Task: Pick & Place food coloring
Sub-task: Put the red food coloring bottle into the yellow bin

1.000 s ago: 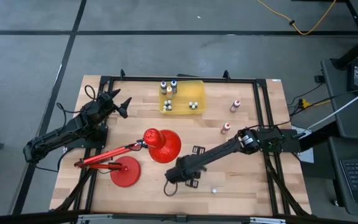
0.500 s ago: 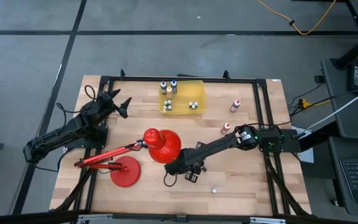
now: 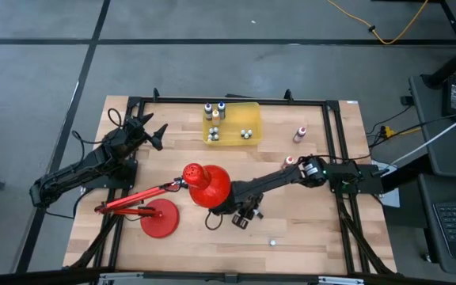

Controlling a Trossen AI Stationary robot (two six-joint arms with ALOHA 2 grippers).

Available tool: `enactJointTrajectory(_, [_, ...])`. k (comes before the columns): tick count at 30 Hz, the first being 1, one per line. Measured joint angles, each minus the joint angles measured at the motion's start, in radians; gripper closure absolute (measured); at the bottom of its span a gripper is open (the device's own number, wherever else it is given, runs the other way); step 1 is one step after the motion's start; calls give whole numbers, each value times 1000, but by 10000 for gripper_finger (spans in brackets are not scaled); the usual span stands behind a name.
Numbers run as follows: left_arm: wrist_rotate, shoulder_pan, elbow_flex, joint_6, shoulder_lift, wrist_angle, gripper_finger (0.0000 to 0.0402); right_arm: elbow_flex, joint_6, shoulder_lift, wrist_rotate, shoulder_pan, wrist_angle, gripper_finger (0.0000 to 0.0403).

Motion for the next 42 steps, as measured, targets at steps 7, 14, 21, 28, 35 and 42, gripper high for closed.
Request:
enactJointTrajectory(7, [0,0,0,0,0,0,38,-3,124,0,-64,-47,-2,228])
enactJointTrajectory(14, [0,0,0,0,0,0,37,-3,128,1,-113,-81,4,228])
enactJointTrajectory(21, [0,0,0,0,0,0,37,-4,129,33,-167,-80,40,228])
enactJointTrajectory(28, [0,0,0,0,0,0,38,-56,132,36,-199,-74,46,228])
enactJointTrajectory(35, [0,0,0,0,0,0,38,-99,99,37,-214,-65,52,228])
enactJointTrajectory(42, [0,0,0,0,0,0,37,-99,72,37,-261,-58,51,228])
